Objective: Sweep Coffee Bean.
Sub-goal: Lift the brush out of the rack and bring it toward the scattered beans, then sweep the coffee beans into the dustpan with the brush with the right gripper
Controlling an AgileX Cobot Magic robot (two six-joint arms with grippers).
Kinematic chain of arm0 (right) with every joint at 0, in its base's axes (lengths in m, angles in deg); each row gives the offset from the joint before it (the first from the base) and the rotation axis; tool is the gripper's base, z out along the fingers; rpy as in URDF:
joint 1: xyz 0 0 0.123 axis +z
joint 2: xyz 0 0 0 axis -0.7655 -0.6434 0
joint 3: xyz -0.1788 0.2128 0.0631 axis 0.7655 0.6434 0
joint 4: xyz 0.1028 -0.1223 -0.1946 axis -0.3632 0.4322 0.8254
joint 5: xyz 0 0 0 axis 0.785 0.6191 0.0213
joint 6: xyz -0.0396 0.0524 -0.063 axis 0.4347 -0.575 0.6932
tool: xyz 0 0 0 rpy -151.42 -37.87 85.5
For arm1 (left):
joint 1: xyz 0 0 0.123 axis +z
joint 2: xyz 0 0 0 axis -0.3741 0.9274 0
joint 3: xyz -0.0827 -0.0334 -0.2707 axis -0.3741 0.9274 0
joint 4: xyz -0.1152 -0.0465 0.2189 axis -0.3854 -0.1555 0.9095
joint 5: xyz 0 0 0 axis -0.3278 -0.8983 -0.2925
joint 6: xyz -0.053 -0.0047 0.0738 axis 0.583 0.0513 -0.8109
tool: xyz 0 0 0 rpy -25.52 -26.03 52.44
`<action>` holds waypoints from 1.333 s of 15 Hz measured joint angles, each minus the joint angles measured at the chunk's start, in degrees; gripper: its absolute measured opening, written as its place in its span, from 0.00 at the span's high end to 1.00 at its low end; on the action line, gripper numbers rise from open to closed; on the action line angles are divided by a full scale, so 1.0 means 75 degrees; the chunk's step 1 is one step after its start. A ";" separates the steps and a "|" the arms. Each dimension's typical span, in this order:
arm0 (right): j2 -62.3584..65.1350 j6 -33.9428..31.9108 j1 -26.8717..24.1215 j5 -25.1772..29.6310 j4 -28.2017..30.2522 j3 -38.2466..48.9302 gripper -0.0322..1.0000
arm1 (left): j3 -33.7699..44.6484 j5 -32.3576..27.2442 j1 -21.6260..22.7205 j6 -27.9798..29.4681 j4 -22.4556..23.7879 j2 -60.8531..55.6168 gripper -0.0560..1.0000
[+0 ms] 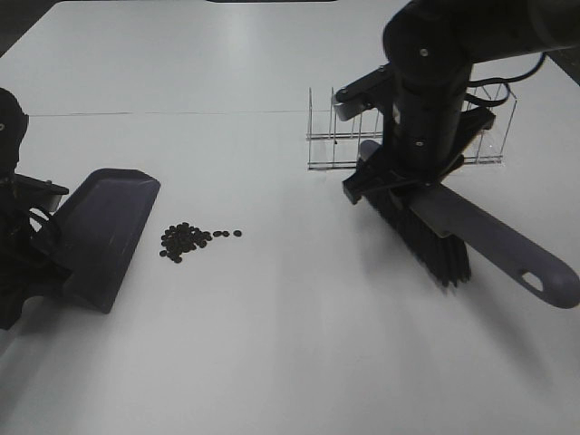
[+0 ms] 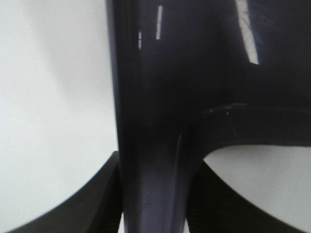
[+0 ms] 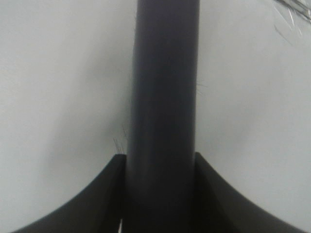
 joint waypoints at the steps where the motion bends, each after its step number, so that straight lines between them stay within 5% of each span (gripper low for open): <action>1: -0.0214 0.0000 0.0229 0.0008 0.0023 -0.0298 0.67 | 0.0000 0.0000 0.0000 0.0000 -0.0008 0.0038 0.63; 5: -0.1329 0.0053 0.1092 0.0053 -0.0023 -0.1635 0.67 | -0.0008 0.0160 0.0000 -0.0183 -0.0191 0.0061 0.63; 10: -0.2170 0.0435 0.1444 0.0160 -0.1100 -0.2605 0.67 | -0.0183 0.0115 0.0000 -0.0626 -0.0665 0.0474 0.63; 20: -0.2315 0.1971 0.1444 -0.2047 -0.5531 -0.2674 0.67 | -0.0382 -0.0283 0.0000 -0.1001 -0.0970 0.0688 0.63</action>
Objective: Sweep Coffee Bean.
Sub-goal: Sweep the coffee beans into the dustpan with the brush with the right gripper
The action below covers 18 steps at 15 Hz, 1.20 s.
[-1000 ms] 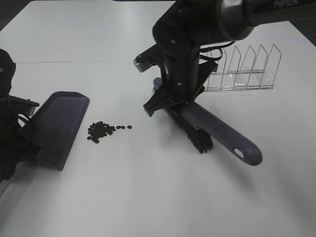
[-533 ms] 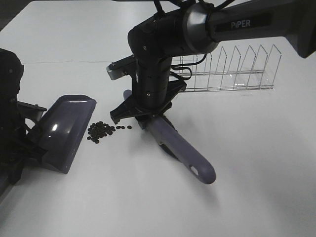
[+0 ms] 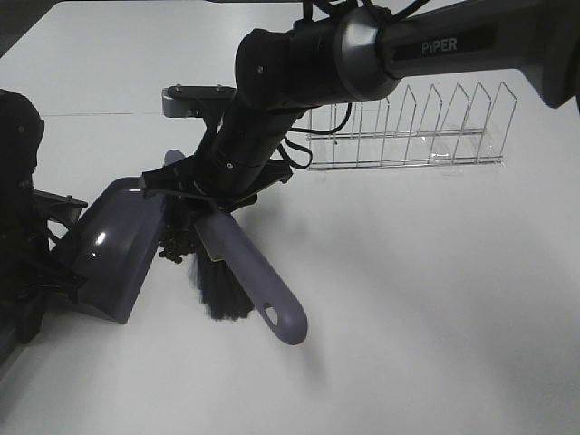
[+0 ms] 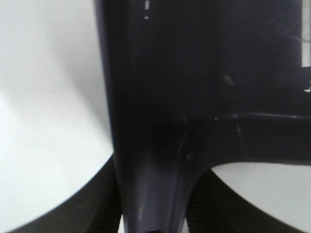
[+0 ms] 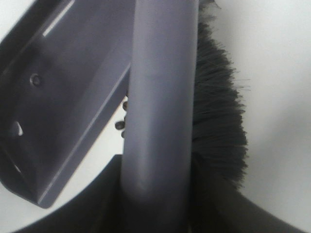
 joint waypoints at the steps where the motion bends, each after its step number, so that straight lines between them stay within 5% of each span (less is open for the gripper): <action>1: -0.0031 0.0076 0.0000 -0.0168 -0.0306 0.0000 0.67 | 0.0000 0.0000 0.0000 0.0000 -0.0092 0.0000 0.63; 12: -0.0092 0.0138 0.0000 -0.1551 -0.3071 0.0015 0.67 | 0.0000 0.0031 0.0000 -0.0076 -0.0237 0.0000 0.63; 16: 0.0046 0.0741 0.0000 -0.1528 -0.2956 0.0023 0.67 | 0.0000 0.0031 0.0000 -0.0076 -0.0237 0.0000 0.63; 18: 0.0726 0.0886 0.0000 -0.1299 -0.1704 0.0023 0.67 | 0.0000 0.0023 0.0000 -0.0076 -0.0229 0.0000 0.63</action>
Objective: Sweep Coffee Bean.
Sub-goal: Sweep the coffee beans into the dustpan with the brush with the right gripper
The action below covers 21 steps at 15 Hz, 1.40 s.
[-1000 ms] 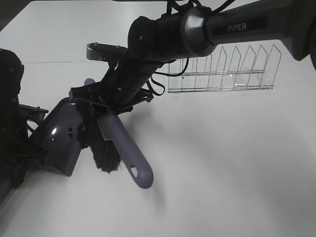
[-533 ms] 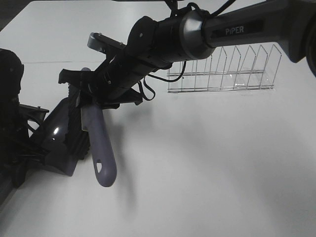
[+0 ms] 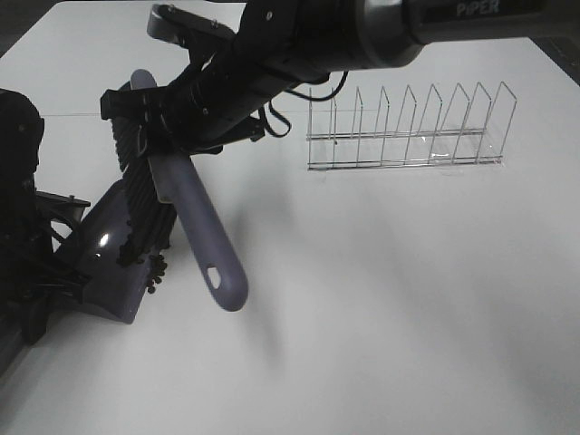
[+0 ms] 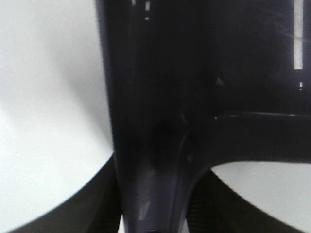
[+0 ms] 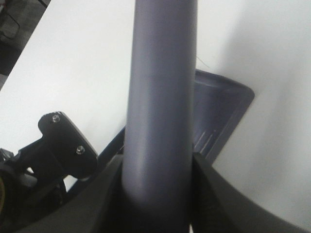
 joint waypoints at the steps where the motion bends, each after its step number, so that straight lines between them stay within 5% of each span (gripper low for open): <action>1: 0.0229 -0.0038 0.0000 0.0237 0.0688 0.0000 0.67 | 0.0000 -0.0008 0.0000 0.0000 0.0000 0.0000 0.63; 7: 0.0443 -0.1742 0.0000 0.2101 0.4072 0.0000 0.67 | 0.0000 -0.0015 0.0000 0.0000 0.0008 0.0000 0.63; 10: 0.0413 -0.2238 0.0000 0.2613 0.5096 0.0000 0.67 | 0.0000 -0.0015 0.0000 -0.0038 0.0015 0.0000 0.63; 14: -0.0191 -0.2322 0.0000 0.2865 0.5126 -0.0008 0.67 | 0.0000 -0.0015 0.0000 -0.0038 0.0023 0.0000 0.63; 21: -0.0604 -0.2445 0.0069 0.2193 0.4859 -0.0138 0.67 | 0.0000 0.0000 0.0000 -0.0061 0.0015 0.0000 0.63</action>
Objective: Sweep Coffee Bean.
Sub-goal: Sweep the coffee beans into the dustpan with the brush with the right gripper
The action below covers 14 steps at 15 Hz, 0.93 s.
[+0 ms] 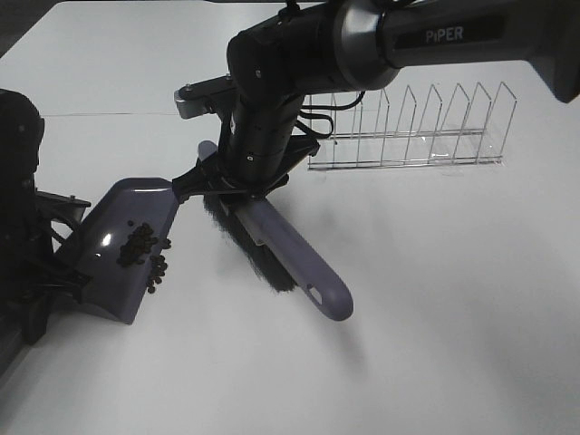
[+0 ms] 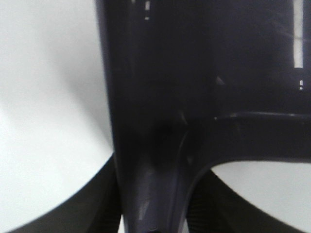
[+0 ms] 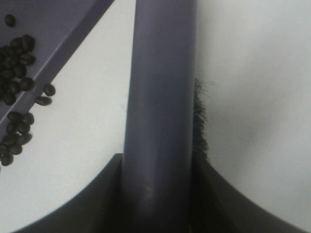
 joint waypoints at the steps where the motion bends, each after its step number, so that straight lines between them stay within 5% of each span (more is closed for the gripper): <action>1: -0.0084 0.0000 0.0000 -0.0168 -0.0145 -0.0023 0.67 | 0.0000 0.0000 0.0000 0.0000 0.0000 0.0000 0.63; 6: -0.0764 0.0176 0.0367 -0.0588 -0.0420 -0.0130 0.67 | 0.0000 0.0000 0.0000 0.0000 -0.0008 0.0000 0.63; 8: -0.0947 0.0191 0.0367 -0.0909 -0.1826 -0.0489 0.67 | 0.0000 0.0000 0.0000 0.0000 -0.0008 0.0000 0.63; 14: -0.1062 0.0191 0.0367 -0.1620 -0.3575 -0.0649 0.67 | 0.0000 -0.0023 0.0000 0.0031 -0.0031 0.0000 0.63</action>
